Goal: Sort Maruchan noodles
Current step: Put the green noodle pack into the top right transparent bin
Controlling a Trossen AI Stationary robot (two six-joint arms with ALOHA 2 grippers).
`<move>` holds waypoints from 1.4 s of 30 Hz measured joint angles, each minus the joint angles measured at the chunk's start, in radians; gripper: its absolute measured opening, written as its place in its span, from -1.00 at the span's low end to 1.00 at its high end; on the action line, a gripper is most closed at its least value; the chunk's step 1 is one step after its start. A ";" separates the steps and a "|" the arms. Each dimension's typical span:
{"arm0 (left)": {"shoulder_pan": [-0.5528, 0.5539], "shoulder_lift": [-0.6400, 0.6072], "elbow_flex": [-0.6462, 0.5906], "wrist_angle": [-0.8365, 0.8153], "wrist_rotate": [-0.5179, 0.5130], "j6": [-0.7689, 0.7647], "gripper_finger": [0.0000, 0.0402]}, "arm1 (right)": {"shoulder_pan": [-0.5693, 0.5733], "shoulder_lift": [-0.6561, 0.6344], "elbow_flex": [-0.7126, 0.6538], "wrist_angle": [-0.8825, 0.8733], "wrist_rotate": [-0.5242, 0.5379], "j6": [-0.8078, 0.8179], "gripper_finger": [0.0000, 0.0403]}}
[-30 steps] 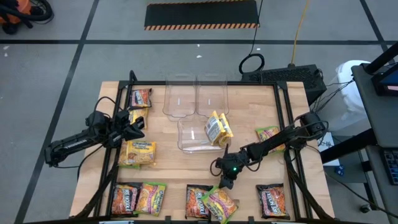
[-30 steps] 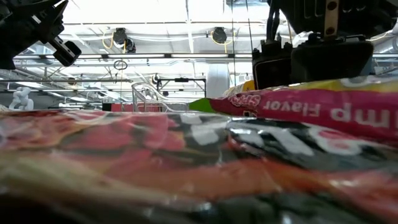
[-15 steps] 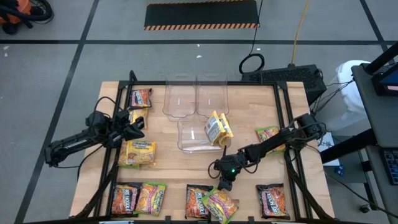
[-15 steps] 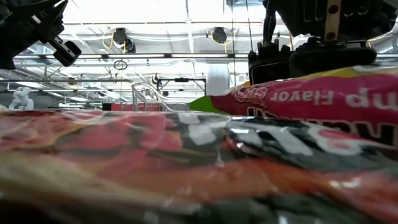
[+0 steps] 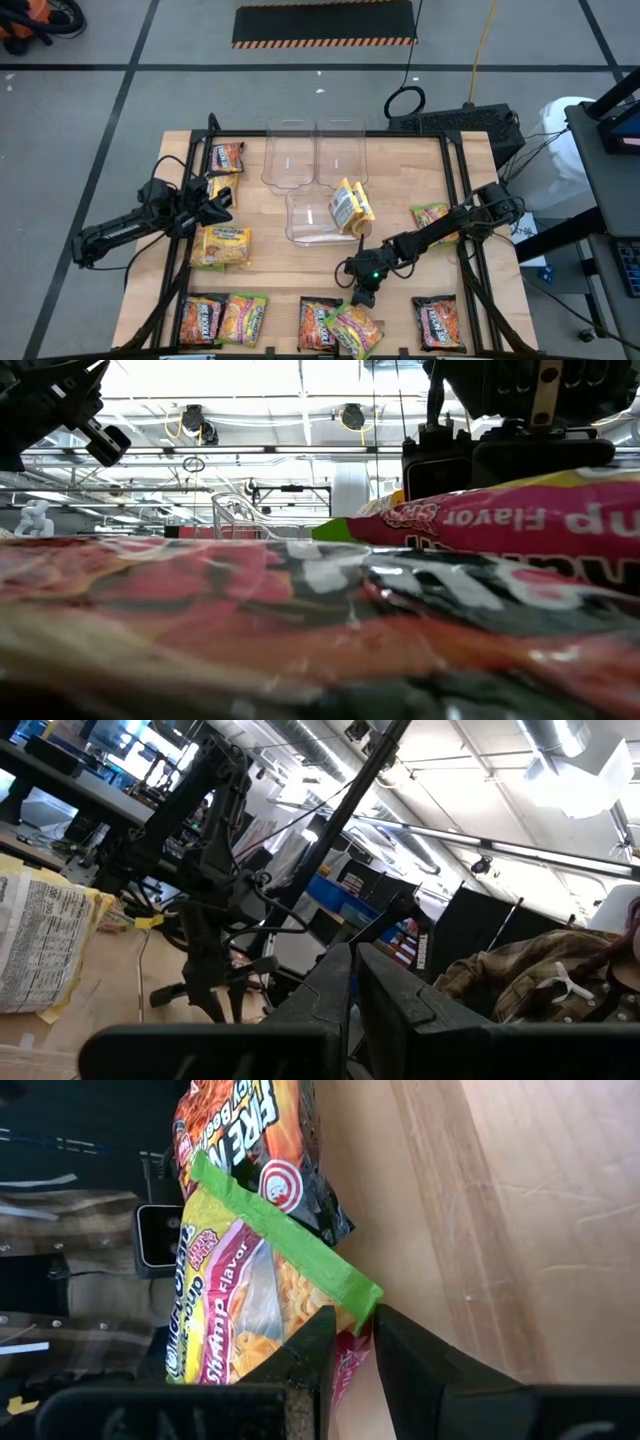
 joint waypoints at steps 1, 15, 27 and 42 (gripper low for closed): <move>0.000 0.000 0.000 0.000 0.000 0.000 -0.87 | 0.000 0.000 0.000 0.000 0.000 -0.002 -0.67; 0.000 0.000 0.000 0.000 0.000 0.000 -0.87 | 0.003 0.063 0.001 0.081 -0.005 -0.078 -0.90; 0.000 0.000 0.000 0.000 0.000 0.018 -0.87 | -0.002 0.051 0.000 0.083 0.023 -0.105 -1.00; 0.000 0.000 0.000 0.000 -0.014 0.054 -0.87 | -0.016 -0.098 -0.004 -0.060 0.304 -0.158 -1.00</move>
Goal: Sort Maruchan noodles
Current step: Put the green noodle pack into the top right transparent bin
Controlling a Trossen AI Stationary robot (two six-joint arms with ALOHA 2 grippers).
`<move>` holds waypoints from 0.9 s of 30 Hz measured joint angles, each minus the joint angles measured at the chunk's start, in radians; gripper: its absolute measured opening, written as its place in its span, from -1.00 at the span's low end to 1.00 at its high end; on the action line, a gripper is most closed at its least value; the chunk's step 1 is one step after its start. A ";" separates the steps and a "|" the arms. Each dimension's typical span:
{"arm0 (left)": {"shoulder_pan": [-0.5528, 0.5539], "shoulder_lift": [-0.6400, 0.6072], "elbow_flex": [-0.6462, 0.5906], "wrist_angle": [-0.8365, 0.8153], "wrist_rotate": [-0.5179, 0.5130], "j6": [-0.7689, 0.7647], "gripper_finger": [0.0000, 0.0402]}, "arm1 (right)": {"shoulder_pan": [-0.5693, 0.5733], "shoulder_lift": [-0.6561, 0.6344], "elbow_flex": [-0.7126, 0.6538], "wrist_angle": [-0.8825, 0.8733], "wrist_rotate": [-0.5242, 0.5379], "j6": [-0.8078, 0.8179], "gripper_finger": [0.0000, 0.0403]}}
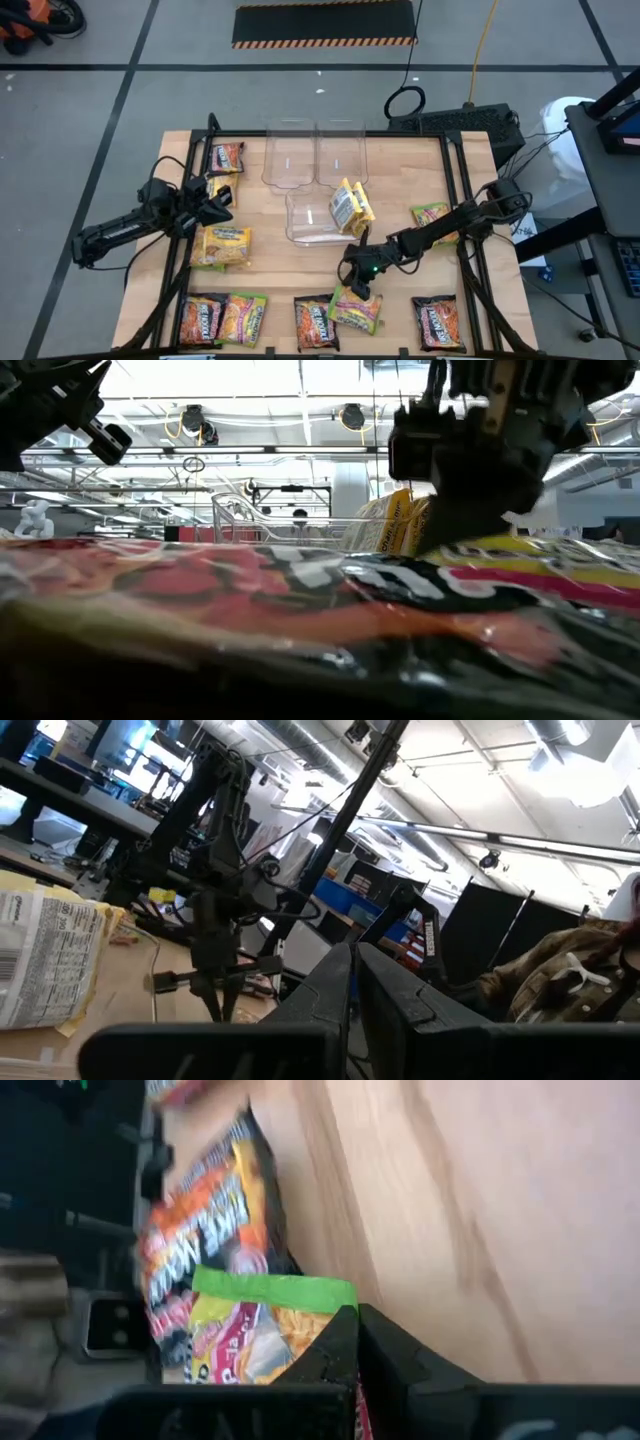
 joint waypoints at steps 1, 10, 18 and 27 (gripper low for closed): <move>0.000 0.000 0.000 0.000 -0.006 -0.001 -0.87 | 0.000 -0.008 0.000 -0.002 0.014 -0.001 -1.00; 0.000 0.000 0.000 0.000 -0.053 -0.001 -0.87 | 0.023 -0.073 0.001 -0.025 0.135 -0.025 -1.00; 0.000 0.000 0.000 -0.001 -0.075 -0.002 -0.87 | 0.069 -0.159 0.001 -0.077 0.260 -0.076 -1.00; 0.000 0.000 0.000 -0.001 -0.144 -0.002 -0.87 | 0.093 -0.241 0.002 -0.097 0.384 -0.181 -1.00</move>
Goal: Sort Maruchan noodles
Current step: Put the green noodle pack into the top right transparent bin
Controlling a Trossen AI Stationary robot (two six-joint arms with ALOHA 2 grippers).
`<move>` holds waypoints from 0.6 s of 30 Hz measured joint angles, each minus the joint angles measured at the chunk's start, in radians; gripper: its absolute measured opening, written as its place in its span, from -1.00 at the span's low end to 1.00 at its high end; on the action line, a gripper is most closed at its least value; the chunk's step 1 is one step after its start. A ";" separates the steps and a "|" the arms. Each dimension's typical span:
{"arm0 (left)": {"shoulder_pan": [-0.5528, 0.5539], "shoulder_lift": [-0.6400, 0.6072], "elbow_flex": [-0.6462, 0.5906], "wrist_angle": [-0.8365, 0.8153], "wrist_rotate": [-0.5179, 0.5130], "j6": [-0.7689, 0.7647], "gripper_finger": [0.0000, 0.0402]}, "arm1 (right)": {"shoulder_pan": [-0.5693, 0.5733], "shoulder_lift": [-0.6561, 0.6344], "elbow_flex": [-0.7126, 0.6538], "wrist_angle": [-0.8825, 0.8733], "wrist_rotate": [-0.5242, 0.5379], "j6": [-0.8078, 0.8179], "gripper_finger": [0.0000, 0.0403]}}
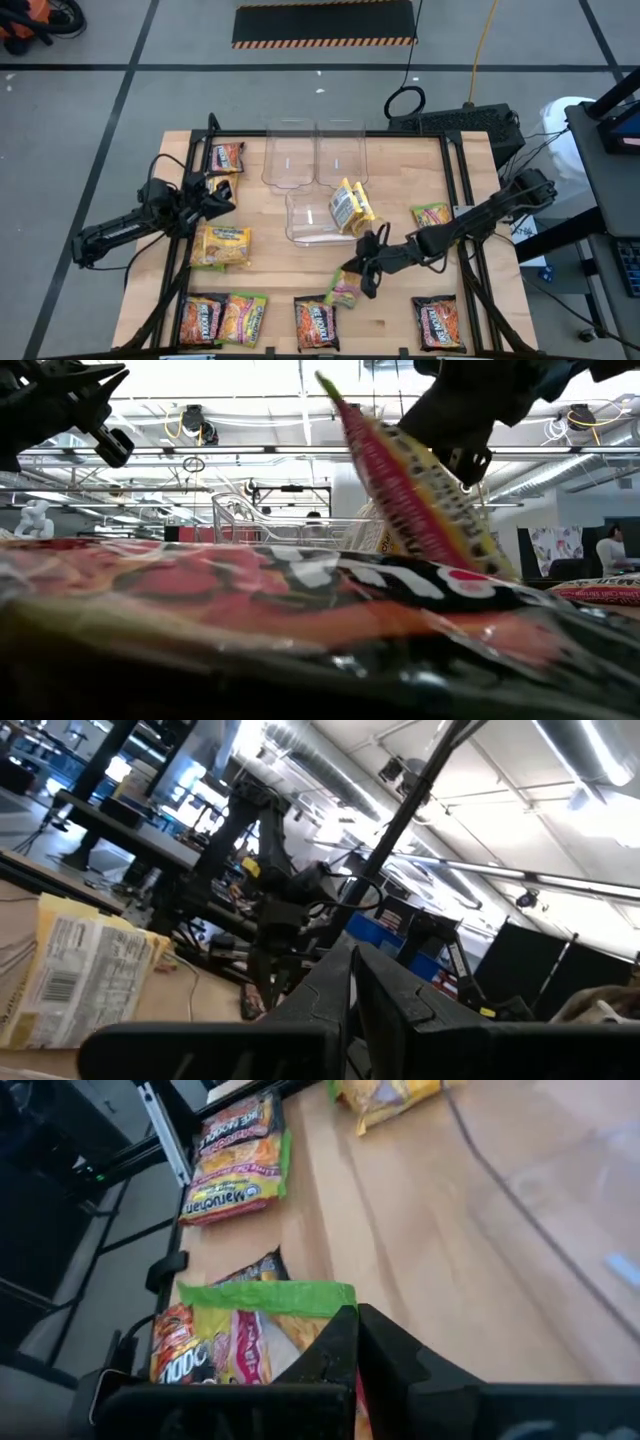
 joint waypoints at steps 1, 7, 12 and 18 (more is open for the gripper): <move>0.000 0.000 0.000 0.000 -0.004 0.000 -0.87 | 0.000 -0.004 0.000 0.000 0.013 -0.007 -1.00; 0.000 0.000 0.000 0.000 -0.037 0.000 -0.87 | 0.004 -0.035 0.000 0.000 0.018 -0.067 -1.00; 0.000 0.000 0.000 -0.001 -0.052 0.000 -0.87 | 0.004 -0.076 0.000 -0.001 0.061 -0.124 -1.00; 0.000 0.000 0.000 -0.001 -0.056 0.000 -0.87 | 0.003 -0.134 0.000 0.000 0.122 -0.192 -1.00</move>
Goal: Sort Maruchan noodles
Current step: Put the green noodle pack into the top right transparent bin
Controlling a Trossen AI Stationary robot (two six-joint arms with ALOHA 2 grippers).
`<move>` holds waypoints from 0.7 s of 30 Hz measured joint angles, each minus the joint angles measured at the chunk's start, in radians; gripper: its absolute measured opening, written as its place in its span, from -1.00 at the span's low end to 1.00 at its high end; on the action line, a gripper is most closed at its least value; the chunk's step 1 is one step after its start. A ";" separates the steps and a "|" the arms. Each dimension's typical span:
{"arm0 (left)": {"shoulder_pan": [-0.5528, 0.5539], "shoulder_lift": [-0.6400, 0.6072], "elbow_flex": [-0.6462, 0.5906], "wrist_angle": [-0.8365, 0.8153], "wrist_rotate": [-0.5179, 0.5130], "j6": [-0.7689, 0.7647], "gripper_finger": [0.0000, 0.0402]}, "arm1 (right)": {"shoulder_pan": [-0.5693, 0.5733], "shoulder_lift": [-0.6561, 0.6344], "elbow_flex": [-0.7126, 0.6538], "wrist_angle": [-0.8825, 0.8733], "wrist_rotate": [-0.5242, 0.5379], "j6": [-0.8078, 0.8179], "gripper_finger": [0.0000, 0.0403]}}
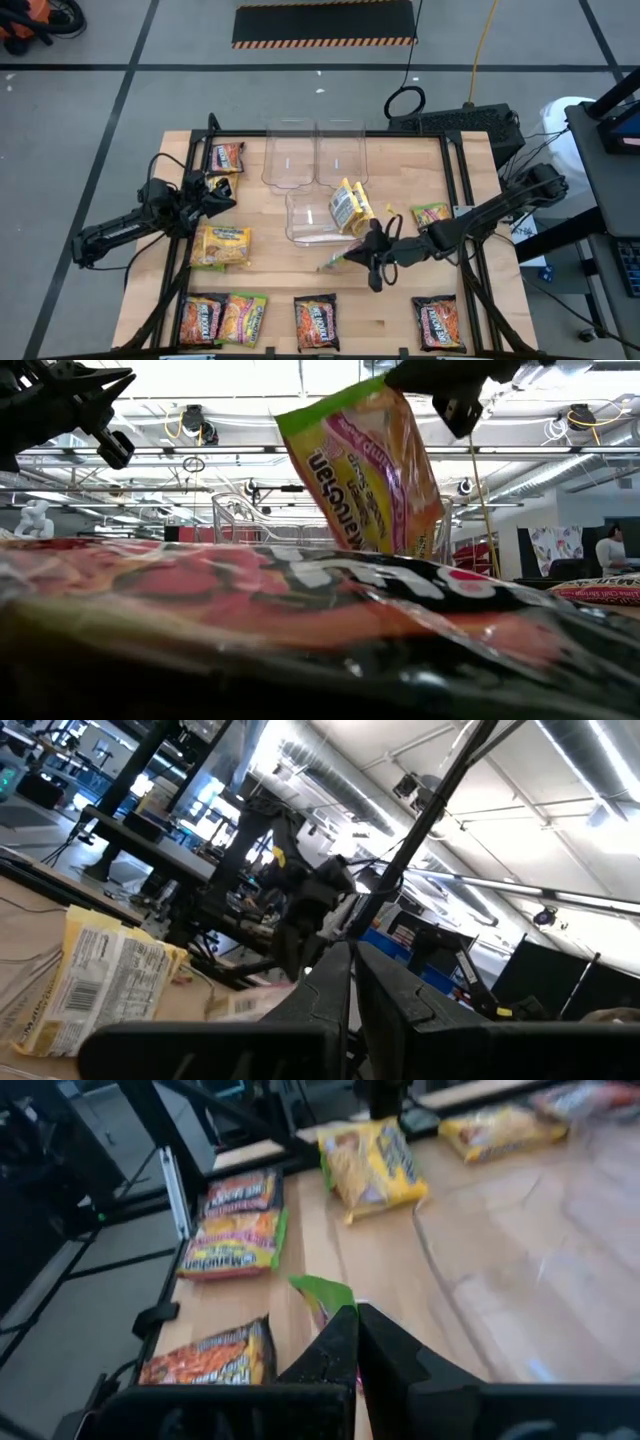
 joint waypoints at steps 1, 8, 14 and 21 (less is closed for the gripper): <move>0.000 0.000 0.000 0.000 0.000 0.000 -0.87 | 0.000 -0.010 0.000 0.000 0.002 -0.009 -1.00; 0.000 0.000 0.000 0.000 -0.001 0.013 -0.87 | -0.003 -0.052 0.000 0.000 0.011 -0.051 -1.00; 0.000 0.000 0.000 0.000 -0.001 0.017 -0.87 | -0.021 -0.077 0.000 0.006 0.046 -0.077 -1.00; 0.000 0.000 0.000 -0.001 -0.001 0.019 -0.87 | -0.077 -0.102 0.011 0.053 0.057 -0.191 -1.00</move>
